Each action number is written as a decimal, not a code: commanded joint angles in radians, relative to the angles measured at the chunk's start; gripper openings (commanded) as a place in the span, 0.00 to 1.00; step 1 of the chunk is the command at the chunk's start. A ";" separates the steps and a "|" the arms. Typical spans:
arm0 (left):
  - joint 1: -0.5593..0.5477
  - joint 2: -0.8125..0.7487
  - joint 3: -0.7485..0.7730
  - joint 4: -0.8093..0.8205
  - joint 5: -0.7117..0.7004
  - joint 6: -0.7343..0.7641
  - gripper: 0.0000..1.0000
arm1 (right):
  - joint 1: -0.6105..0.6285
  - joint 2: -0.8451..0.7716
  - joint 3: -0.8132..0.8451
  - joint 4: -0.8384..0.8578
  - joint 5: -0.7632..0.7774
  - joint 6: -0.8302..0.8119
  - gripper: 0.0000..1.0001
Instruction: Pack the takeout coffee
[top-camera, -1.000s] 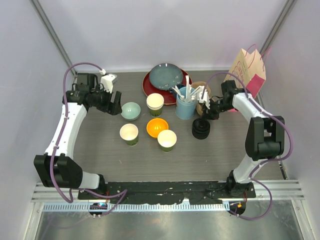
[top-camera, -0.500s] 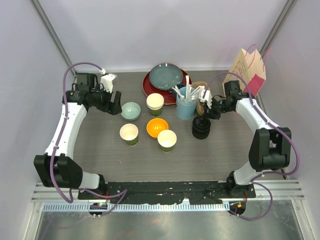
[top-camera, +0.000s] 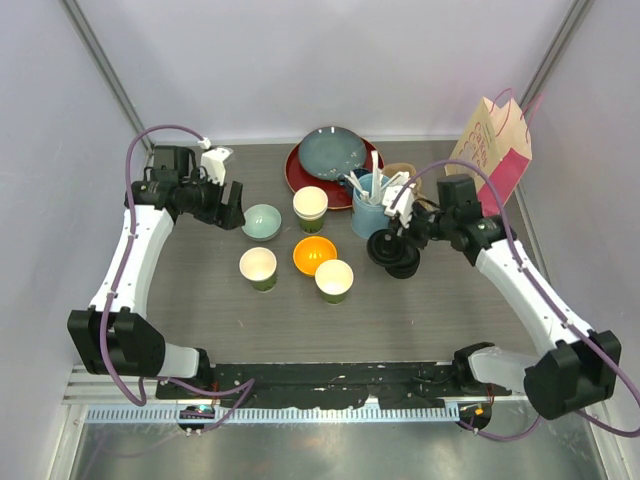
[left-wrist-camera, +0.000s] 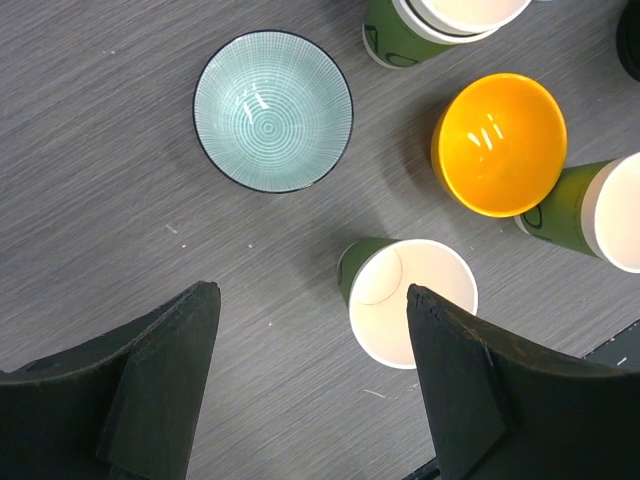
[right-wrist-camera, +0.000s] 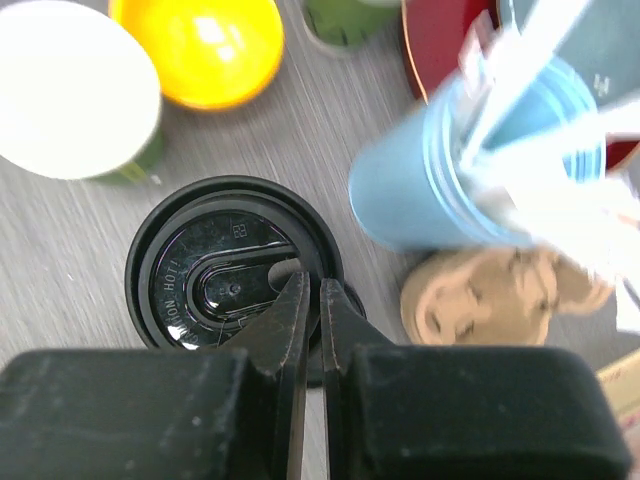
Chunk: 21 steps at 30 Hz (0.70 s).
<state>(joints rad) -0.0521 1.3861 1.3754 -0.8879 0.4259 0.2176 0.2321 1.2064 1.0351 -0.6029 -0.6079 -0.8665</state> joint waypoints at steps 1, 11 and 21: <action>-0.003 -0.018 0.030 -0.006 0.051 -0.040 0.79 | 0.208 -0.083 -0.020 0.136 0.213 0.219 0.01; -0.009 -0.032 0.050 -0.029 0.076 -0.075 0.79 | 0.504 0.071 0.063 0.217 0.422 0.452 0.01; -0.011 -0.021 0.053 -0.031 0.065 -0.080 0.79 | 0.541 0.140 0.111 0.157 0.438 0.546 0.01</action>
<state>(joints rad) -0.0586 1.3846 1.3869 -0.9165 0.4747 0.1555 0.7475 1.3636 1.1152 -0.4519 -0.1909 -0.3748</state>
